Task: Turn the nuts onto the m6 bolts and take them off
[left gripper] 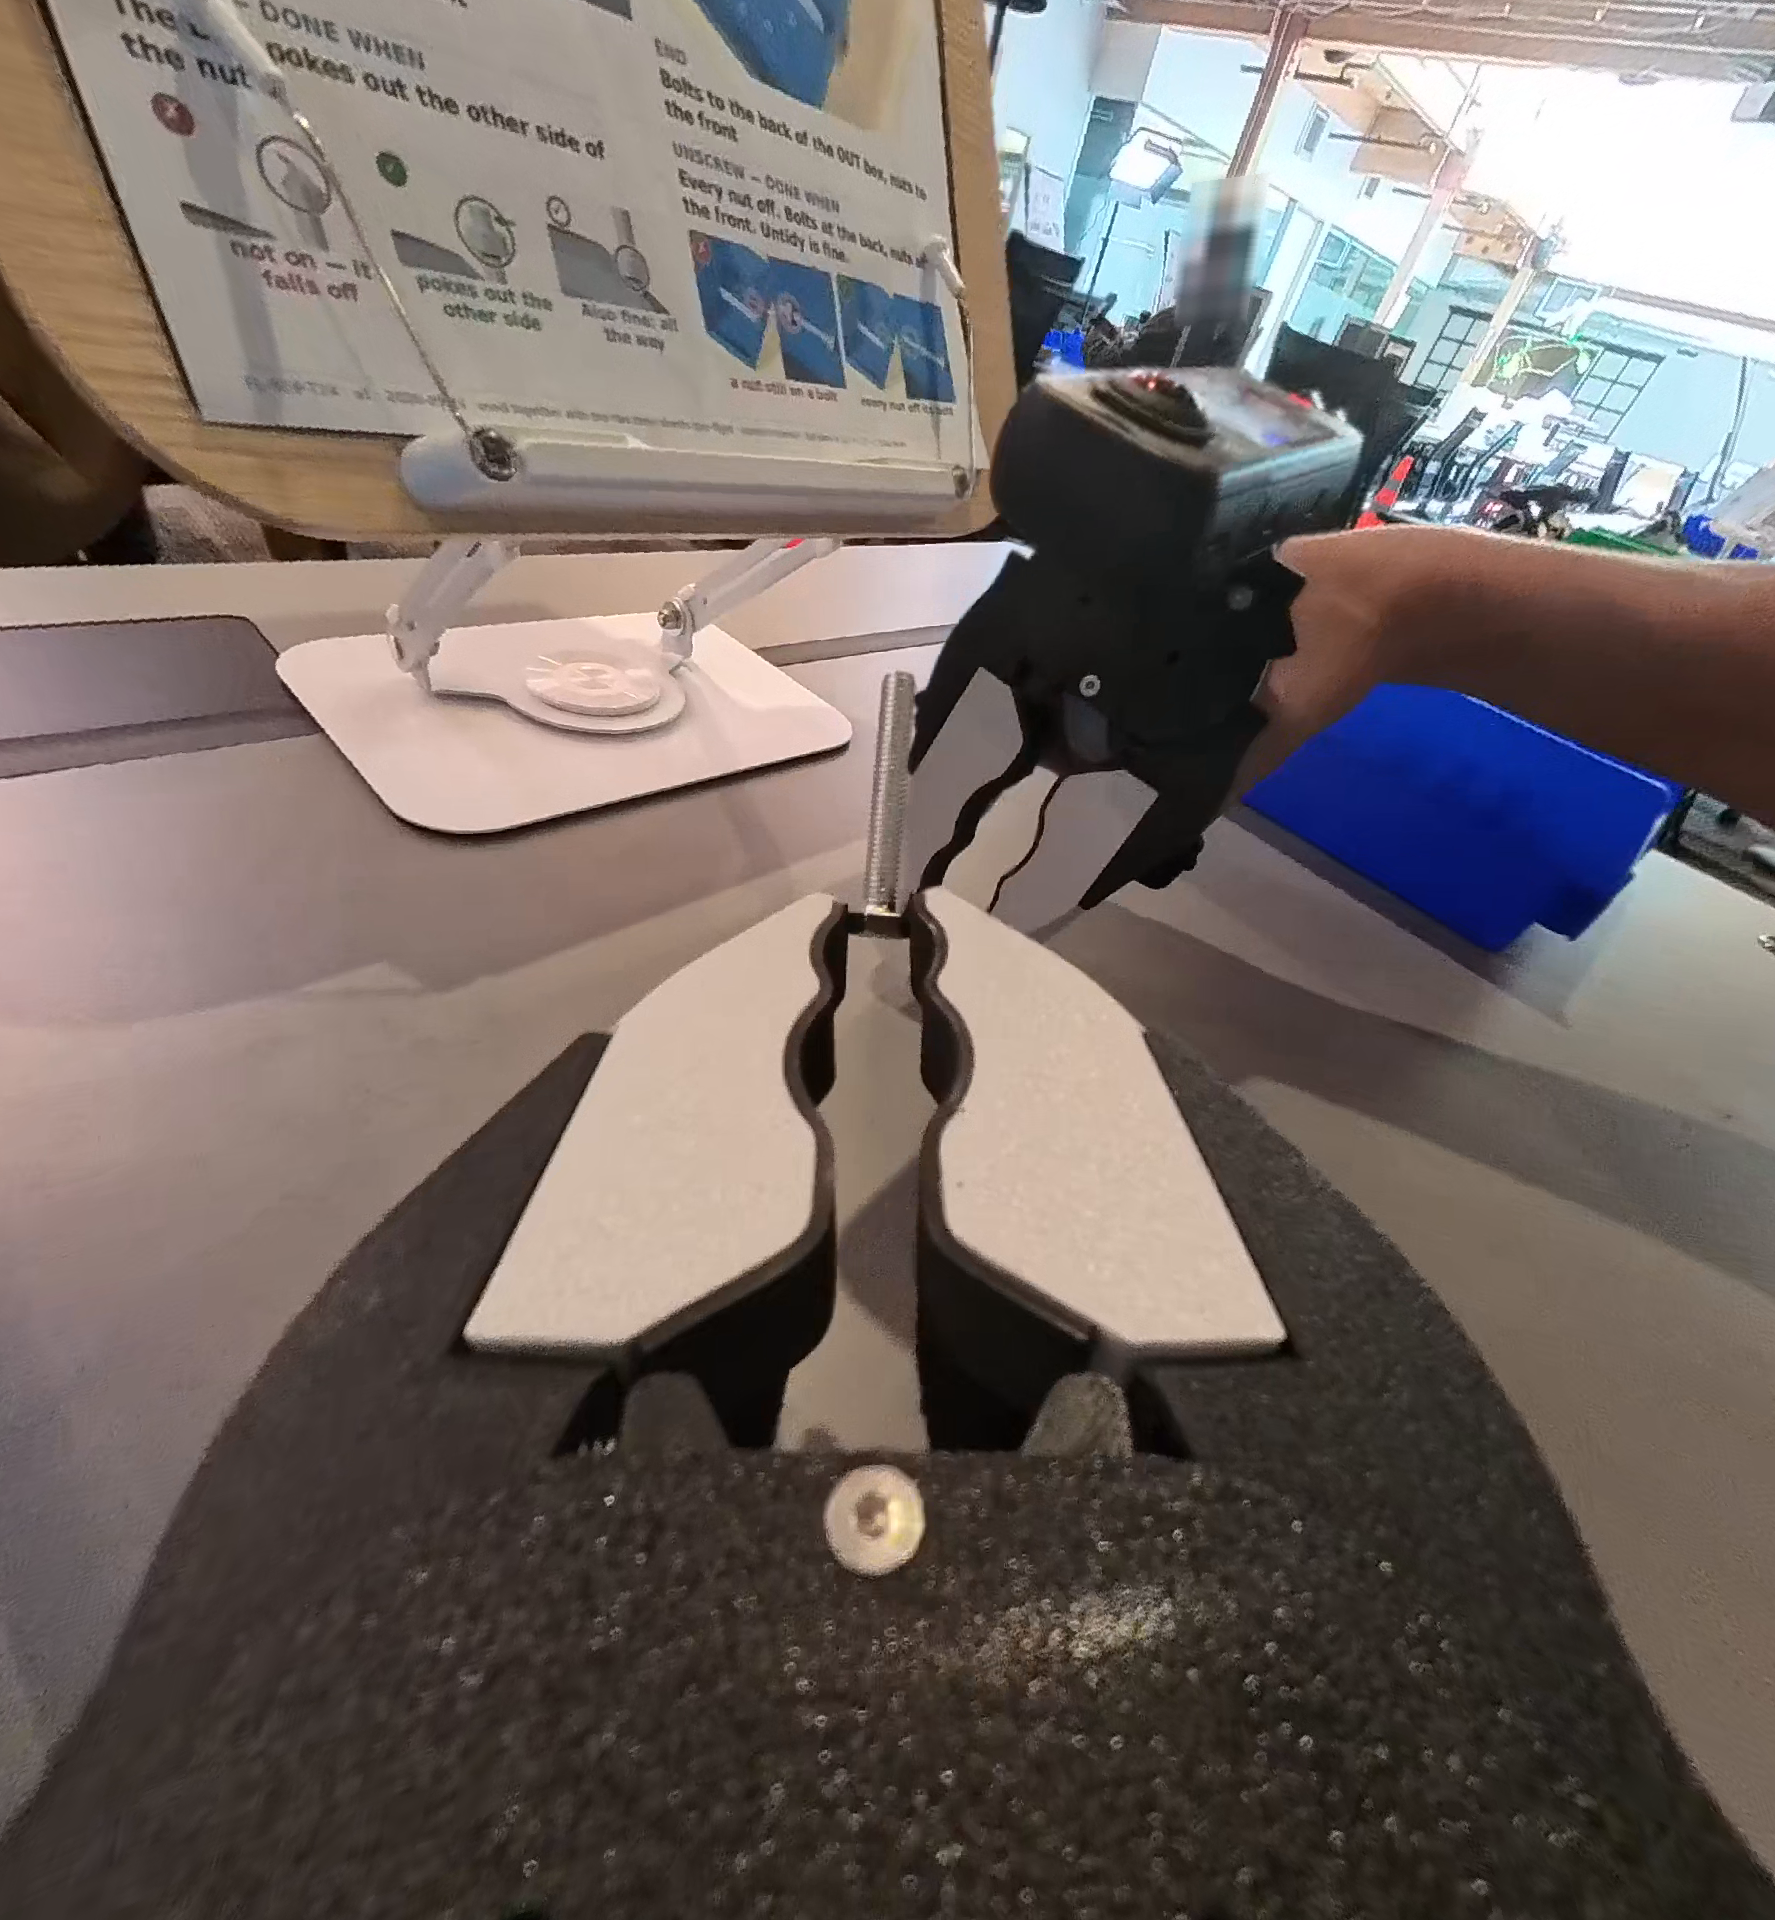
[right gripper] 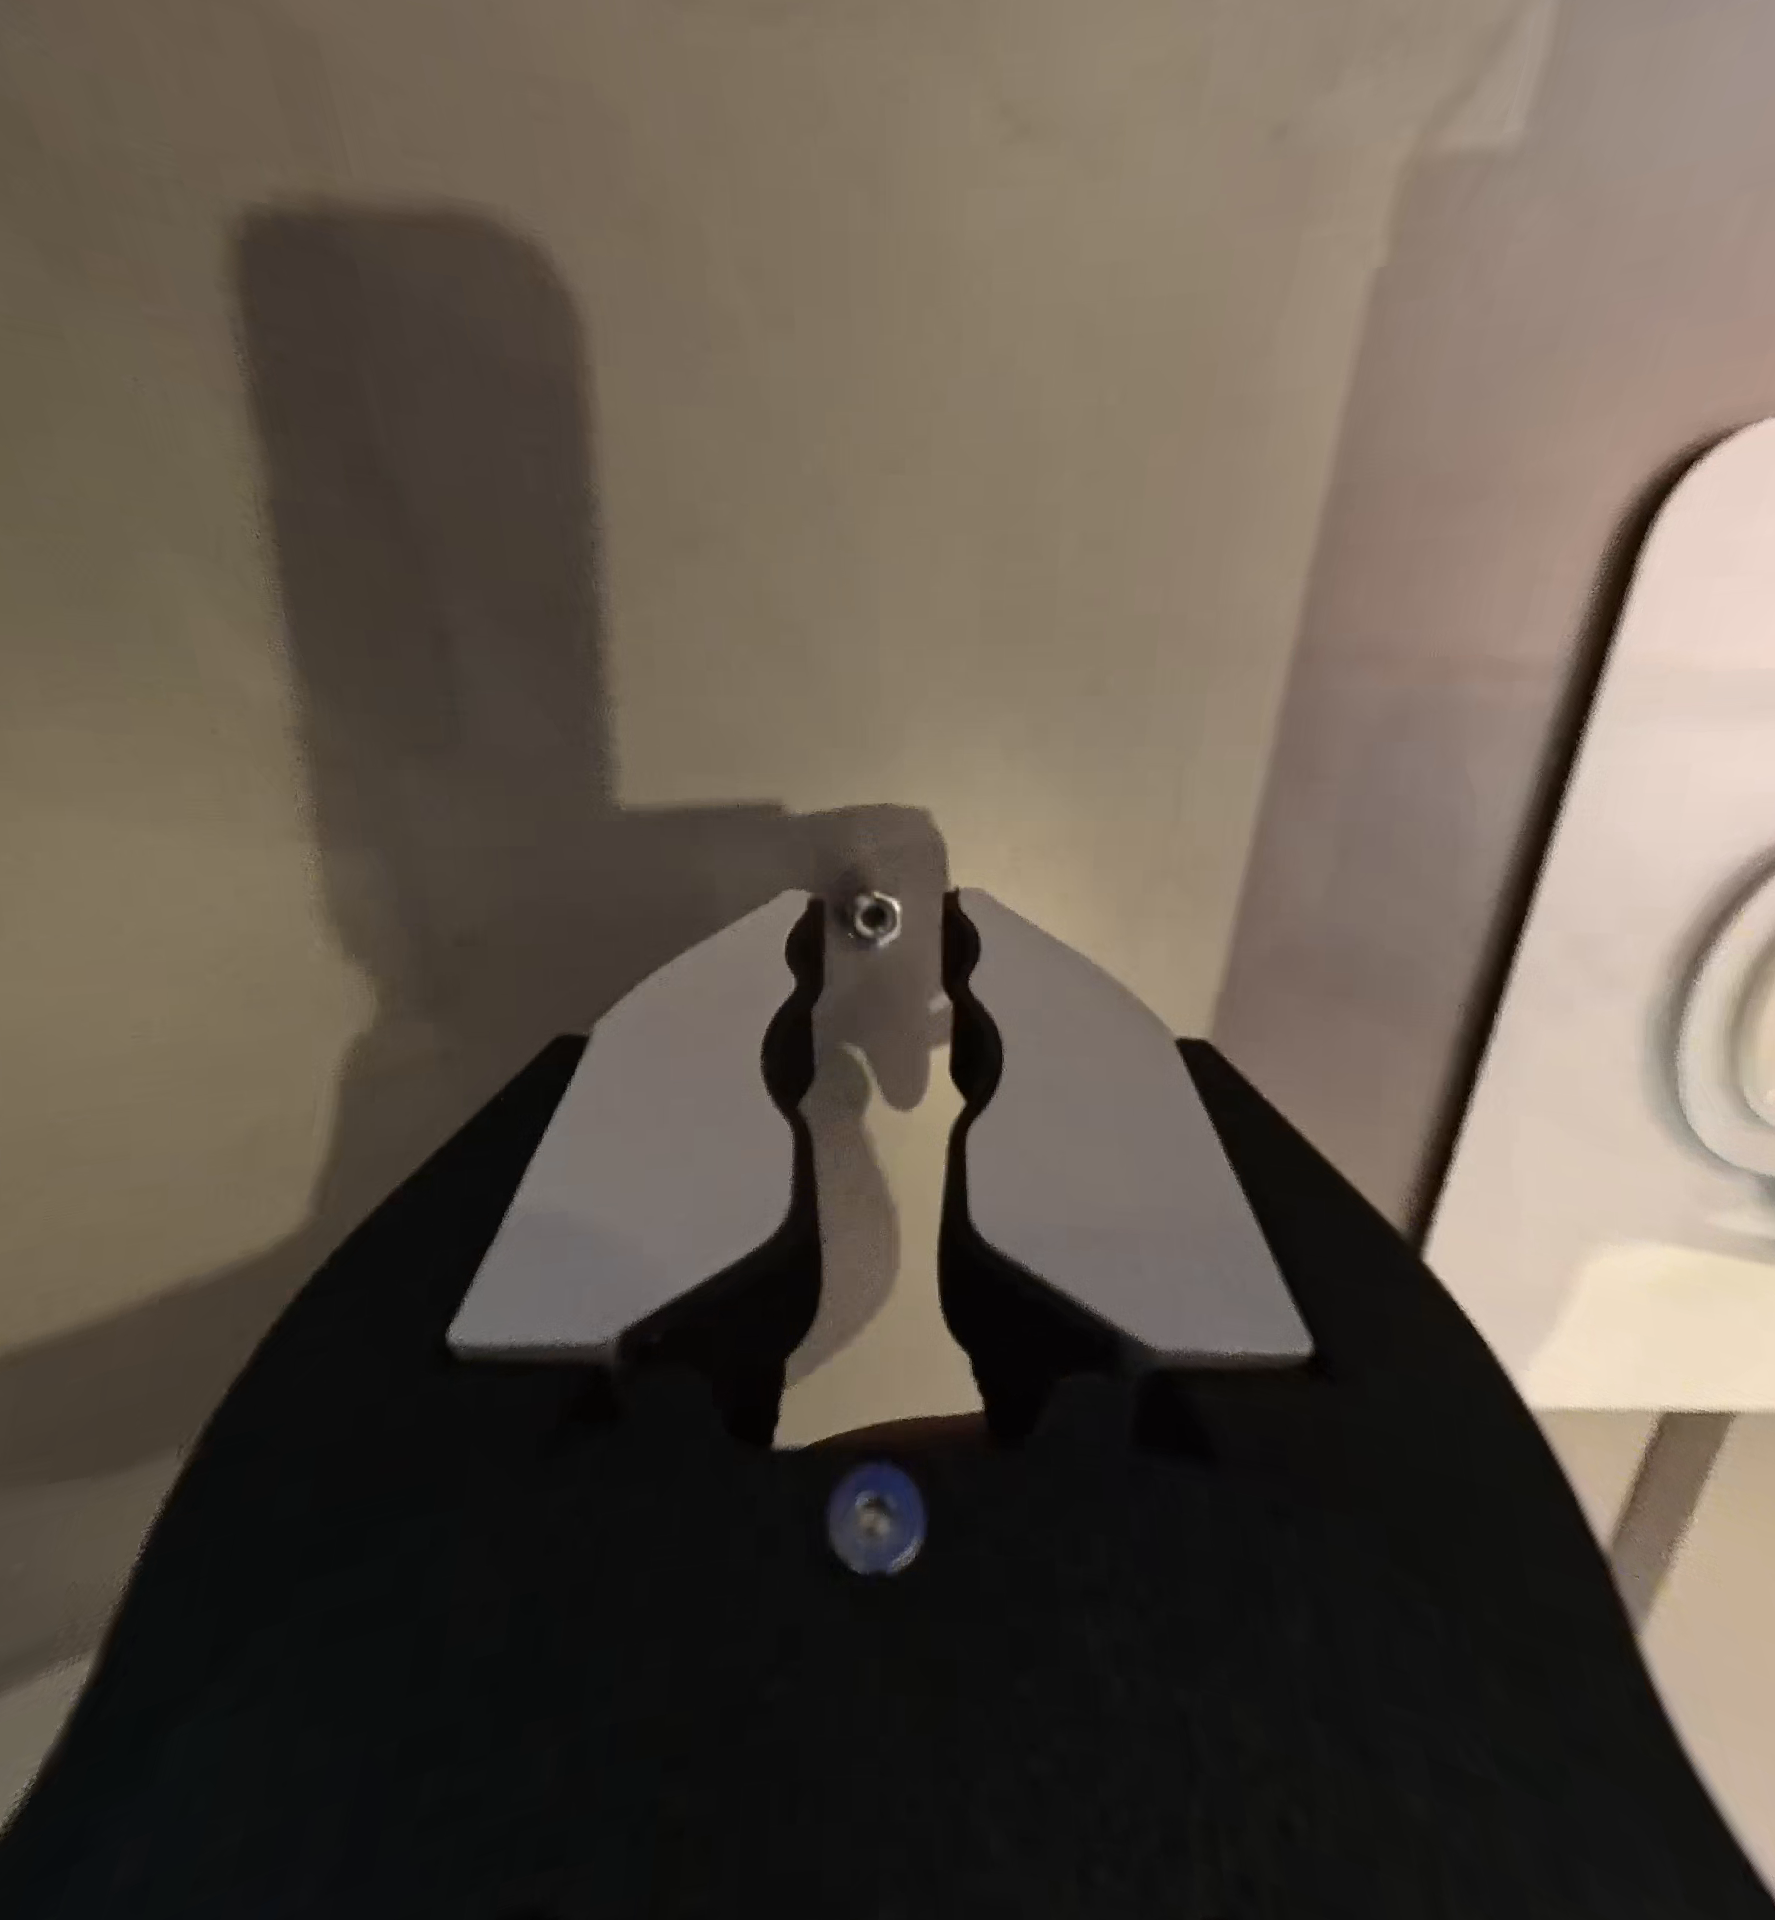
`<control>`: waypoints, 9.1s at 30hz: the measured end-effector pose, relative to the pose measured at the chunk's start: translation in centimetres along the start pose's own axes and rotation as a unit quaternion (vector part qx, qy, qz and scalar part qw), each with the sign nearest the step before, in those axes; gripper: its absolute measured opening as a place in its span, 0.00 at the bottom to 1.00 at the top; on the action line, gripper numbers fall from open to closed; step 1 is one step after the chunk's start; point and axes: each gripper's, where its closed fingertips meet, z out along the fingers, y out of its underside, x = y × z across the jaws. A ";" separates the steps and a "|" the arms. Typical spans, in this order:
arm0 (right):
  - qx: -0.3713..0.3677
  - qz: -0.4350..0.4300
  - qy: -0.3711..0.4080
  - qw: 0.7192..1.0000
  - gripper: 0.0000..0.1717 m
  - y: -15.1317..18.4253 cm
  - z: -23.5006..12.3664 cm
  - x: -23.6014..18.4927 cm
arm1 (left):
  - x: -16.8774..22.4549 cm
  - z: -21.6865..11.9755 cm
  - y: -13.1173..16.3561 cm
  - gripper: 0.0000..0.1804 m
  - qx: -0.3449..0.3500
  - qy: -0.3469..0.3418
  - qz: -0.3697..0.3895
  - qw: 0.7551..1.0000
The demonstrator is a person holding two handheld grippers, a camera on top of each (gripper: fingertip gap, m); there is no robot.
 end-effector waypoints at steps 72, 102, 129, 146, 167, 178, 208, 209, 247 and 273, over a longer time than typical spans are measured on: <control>0.368 -0.084 0.054 0.924 0.06 -6.1 -14.3 -15.5 | 15.6 -2.5 3.4 0.06 -0.123 0.427 0.010 0.896; 0.623 0.379 -0.113 0.675 0.05 -6.0 -15.6 -12.1 | 13.9 -1.8 -0.8 0.06 -0.006 0.300 0.069 0.951; 0.476 0.606 -0.327 0.547 0.06 -3.6 -12.3 -13.1 | 12.8 0.2 2.7 0.05 -0.068 0.112 0.364 0.922; 0.481 0.558 -0.321 0.596 0.14 -4.1 -11.7 -14.1 | 11.2 0.2 2.1 0.05 -0.064 0.114 0.303 0.944; 0.299 -0.187 0.319 0.880 0.15 -5.7 -14.9 -17.0 | 15.9 -3.7 1.5 0.06 -0.108 0.431 -0.005 0.896; 0.323 -0.120 0.246 0.906 0.06 -6.4 -14.1 -16.6 | 16.3 -3.9 1.4 0.05 -0.101 0.432 0.010 0.896; 0.258 -0.222 0.411 0.845 0.21 -5.7 -15.1 -16.3 | 15.4 -3.6 0.8 0.05 -0.082 0.407 0.024 0.909; 0.248 -0.231 0.411 0.847 0.20 -5.7 -14.9 -16.2 | 15.5 -3.6 1.0 0.06 -0.085 0.408 0.026 0.909; 0.224 -0.233 0.438 0.838 0.23 -5.6 -14.2 -15.7 | 15.0 -3.4 1.2 0.05 -0.093 0.401 0.027 0.911; 0.455 0.306 -0.037 0.836 0.26 -4.6 -12.8 -14.8 | 14.5 -2.9 1.0 0.05 -0.078 0.364 0.061 0.926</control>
